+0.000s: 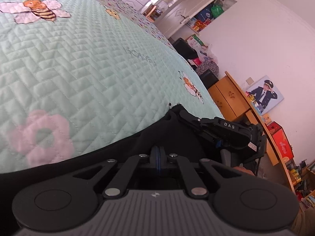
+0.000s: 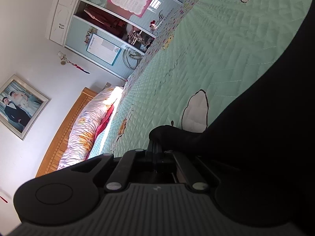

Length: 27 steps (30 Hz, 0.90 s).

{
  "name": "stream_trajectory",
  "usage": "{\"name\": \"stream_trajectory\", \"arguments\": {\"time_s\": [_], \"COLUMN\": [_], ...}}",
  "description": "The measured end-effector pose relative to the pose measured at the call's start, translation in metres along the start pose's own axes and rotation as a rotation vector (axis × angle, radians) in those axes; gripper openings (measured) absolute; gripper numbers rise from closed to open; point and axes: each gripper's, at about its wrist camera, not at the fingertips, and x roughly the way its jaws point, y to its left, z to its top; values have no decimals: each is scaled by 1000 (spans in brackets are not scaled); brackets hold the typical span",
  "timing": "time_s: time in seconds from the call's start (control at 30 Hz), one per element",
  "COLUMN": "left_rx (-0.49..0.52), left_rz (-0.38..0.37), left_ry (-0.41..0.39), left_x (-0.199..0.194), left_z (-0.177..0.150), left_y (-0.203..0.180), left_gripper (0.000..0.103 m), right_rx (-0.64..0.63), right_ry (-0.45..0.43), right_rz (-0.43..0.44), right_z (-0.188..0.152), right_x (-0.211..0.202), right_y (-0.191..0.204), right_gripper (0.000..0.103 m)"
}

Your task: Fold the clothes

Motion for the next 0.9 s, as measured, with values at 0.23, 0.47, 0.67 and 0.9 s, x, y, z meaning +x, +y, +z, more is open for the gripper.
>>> {"name": "stream_trajectory", "arguments": {"time_s": [0.23,0.47,0.67,0.9], "left_rx": [28,-80,-138,-167], "left_rz": [-57,46,75,112], "left_ry": [-86,-48,-77,-76], "left_x": [-18,-24,-50,-67], "left_z": [3,-17,-19,-21], "left_y": [-23,14,19,17], "left_gripper": [31,3,12,7], "right_rx": [0,-1,-1,-1], "right_ry": [-1,-3,-5,-3], "right_rz": [7,14,17,22], "right_z": [-1,-2,-2,1], "right_x": [-1,-2,-1,1], "right_y": [-1,-1,-3,-2], "right_gripper": [0,0,0,0]}}
